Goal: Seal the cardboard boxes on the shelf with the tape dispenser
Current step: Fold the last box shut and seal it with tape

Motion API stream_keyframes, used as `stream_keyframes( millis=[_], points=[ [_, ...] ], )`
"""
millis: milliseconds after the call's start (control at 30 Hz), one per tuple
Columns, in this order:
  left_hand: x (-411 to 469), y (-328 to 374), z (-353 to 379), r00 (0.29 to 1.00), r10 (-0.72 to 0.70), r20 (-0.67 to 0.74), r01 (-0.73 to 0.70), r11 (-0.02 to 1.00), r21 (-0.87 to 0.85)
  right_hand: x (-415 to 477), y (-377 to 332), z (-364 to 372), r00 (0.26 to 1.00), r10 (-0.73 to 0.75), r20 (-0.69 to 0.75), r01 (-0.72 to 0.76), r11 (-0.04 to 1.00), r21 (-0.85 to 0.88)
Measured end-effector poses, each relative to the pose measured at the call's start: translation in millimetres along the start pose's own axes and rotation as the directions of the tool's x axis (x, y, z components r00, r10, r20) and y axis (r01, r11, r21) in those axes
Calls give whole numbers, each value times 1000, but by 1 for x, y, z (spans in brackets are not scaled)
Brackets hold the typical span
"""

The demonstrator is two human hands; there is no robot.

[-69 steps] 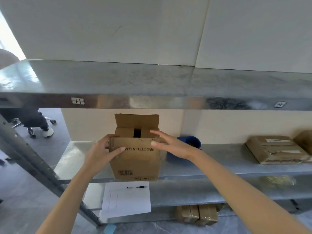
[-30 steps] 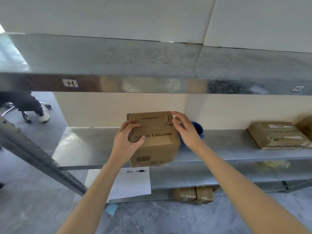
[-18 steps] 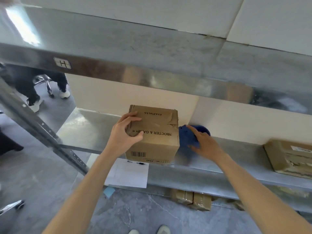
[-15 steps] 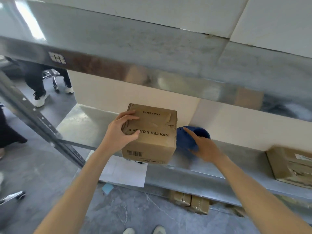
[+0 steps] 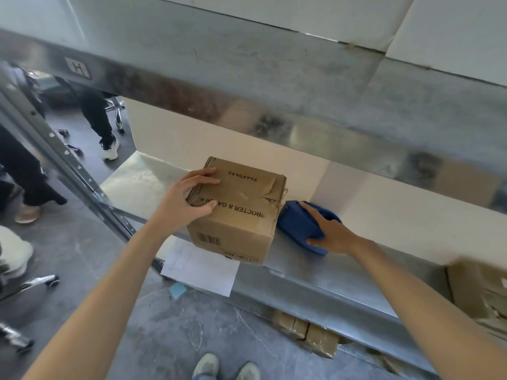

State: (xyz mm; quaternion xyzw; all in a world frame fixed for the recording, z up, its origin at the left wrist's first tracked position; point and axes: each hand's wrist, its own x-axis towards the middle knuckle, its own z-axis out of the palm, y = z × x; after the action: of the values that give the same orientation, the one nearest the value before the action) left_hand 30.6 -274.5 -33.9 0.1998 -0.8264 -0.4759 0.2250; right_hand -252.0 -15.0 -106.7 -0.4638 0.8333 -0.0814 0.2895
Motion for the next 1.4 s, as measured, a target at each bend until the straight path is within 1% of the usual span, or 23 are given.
stream_keyframes(
  millis=[100,233,300,467,533,667,800,867,900,967,1067,1200,1267,1400],
  points=[
    [0,1,0,1000,0,0,0,1000,-3,-1,-2,-5,996,77,41,-80,996,50],
    [-1,-2,-3,999,-13,40,12,1000,6,-3,-12,-16,998,54,22,-56,988,145],
    [-2,-4,-6,997,-26,71,24,999,21,-4,-15,-15,998,59,4,-59,991,116],
    [-7,-1,-9,993,-40,110,42,999,-16,-22,-20,-4,989,147,-34,-146,989,38],
    [-7,-3,-10,991,-34,130,38,999,-31,-38,-22,-5,977,184,-113,-176,982,71],
    [-5,0,-3,986,2,167,6,999,-50,-84,-33,-17,918,186,-350,-151,980,126],
    [-5,6,22,984,42,175,-34,998,-48,-128,-60,-42,827,170,-536,-151,985,80],
    [-6,11,34,986,44,160,-35,998,-57,-146,-76,-54,783,135,-608,-119,991,66],
    [-7,13,41,986,40,161,-31,998,-57,-153,-85,-58,773,101,-626,-92,995,47],
    [-8,22,55,983,45,179,-36,998,-50,-162,-105,-66,782,20,-624,-46,999,-26],
    [-9,36,75,978,83,189,-71,995,-72,-158,-136,-73,822,-88,-562,7,990,-144],
    [-10,41,89,987,74,143,-63,995,-80,-137,-154,-69,881,-134,-453,-30,941,-337],
    [-10,41,89,988,68,139,-58,995,-79,-132,-155,-65,885,-160,-437,-48,902,-428],
    [-3,38,85,983,47,177,-40,998,-40,-129,-154,-64,883,-178,-434,-65,870,-489]
  ],
)
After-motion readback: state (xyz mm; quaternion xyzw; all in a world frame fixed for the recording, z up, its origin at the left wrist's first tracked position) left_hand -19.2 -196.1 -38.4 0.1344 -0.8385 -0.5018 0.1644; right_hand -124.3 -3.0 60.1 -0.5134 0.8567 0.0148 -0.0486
